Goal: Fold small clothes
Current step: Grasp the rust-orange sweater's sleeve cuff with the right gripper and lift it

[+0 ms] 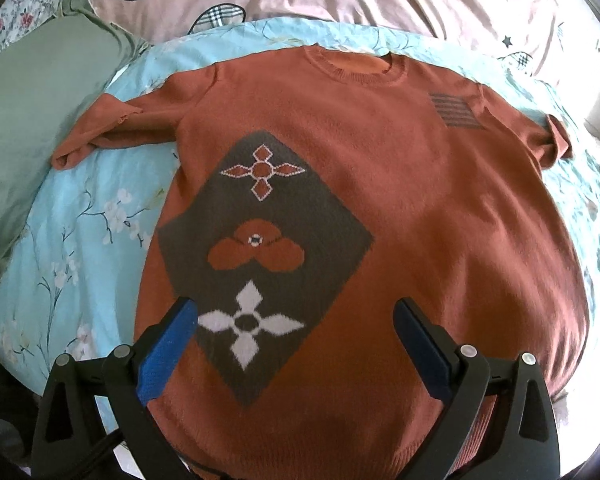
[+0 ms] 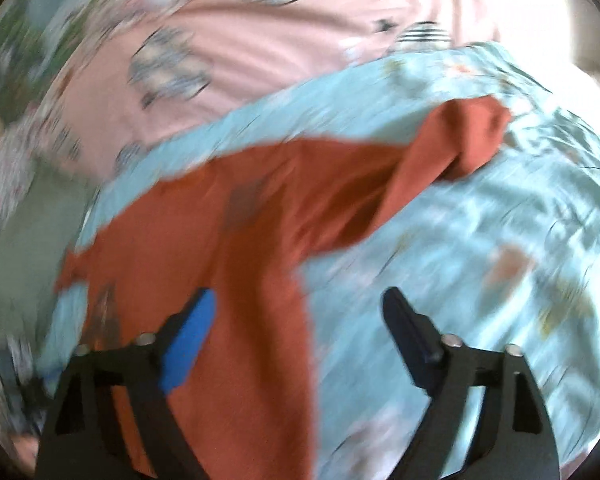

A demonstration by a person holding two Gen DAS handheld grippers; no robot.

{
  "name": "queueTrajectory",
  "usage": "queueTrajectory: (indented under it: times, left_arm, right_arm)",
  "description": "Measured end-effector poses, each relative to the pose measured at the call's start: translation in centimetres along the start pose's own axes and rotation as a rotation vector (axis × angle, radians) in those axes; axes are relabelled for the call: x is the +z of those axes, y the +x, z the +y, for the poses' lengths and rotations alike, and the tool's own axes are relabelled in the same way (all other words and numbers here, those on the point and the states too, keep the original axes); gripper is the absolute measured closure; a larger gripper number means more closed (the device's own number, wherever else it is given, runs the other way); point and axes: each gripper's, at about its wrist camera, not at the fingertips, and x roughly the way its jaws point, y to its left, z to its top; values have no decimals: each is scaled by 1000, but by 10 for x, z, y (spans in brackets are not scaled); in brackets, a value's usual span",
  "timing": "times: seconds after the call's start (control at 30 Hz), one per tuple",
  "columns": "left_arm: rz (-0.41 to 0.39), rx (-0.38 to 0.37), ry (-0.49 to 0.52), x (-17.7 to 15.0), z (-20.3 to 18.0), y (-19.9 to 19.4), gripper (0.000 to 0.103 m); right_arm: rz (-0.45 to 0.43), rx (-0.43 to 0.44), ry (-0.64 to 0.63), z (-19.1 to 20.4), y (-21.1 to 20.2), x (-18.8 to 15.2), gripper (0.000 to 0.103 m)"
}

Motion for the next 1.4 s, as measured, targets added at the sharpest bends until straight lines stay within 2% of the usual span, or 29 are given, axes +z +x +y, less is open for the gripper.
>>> queueTrajectory:
  times: [0.1, 0.17, 0.33, 0.47, 0.57, 0.7, 0.77, 0.83, 0.9, 0.93, 0.97, 1.03, 1.2, 1.4]
  left_arm:
    - [11, -7, 6, 4, -3, 5, 4]
    - [22, -7, 10, 6, -6, 9, 4]
    - [55, -7, 12, 16, -11, 27, 3]
    - [98, -10, 17, 23, -19, 46, 3]
    - [123, -11, 30, 29, -24, 58, 3]
    - [137, -16, 39, 35, -30, 68, 3]
    - [138, -20, 41, 39, -32, 71, 3]
    - [133, -31, 40, 42, -34, 73, 3]
    - [132, -43, 39, 45, -35, 74, 3]
    - [130, -50, 39, 45, -36, 73, 3]
    - [126, -58, 41, 45, -36, 72, 3]
    - [117, -65, 46, 42, -40, 69, 3]
    - [87, -81, 31, 36, -36, 57, 3]
    - [61, -126, -40, 32, -18, 40, 3]
  right_arm:
    - [-55, -79, 119, -49, 16, 56, 35]
    - [-91, -122, 187, -81, 30, 94, 36]
    - [-100, -232, 292, -142, 67, 168, 41]
    - [-69, -320, 322, -170, 107, 202, 41]
    - [-15, -352, 384, -189, 133, 213, 41]
    - [31, -371, 381, -205, 161, 218, 42]
    - [30, -394, 340, -204, 166, 220, 55]
    - [20, -403, 288, -198, 164, 220, 85]
    - [-4, -346, 278, -188, 158, 218, 91]
    - [-28, -289, 269, -179, 153, 216, 92]
    - [-55, -216, 240, -164, 145, 213, 92]
    - [-74, -133, 181, -130, 135, 207, 92]
    - [-32, 152, 50, -9, 133, 176, 92]
    - [62, 430, -104, 138, 162, 126, 92]
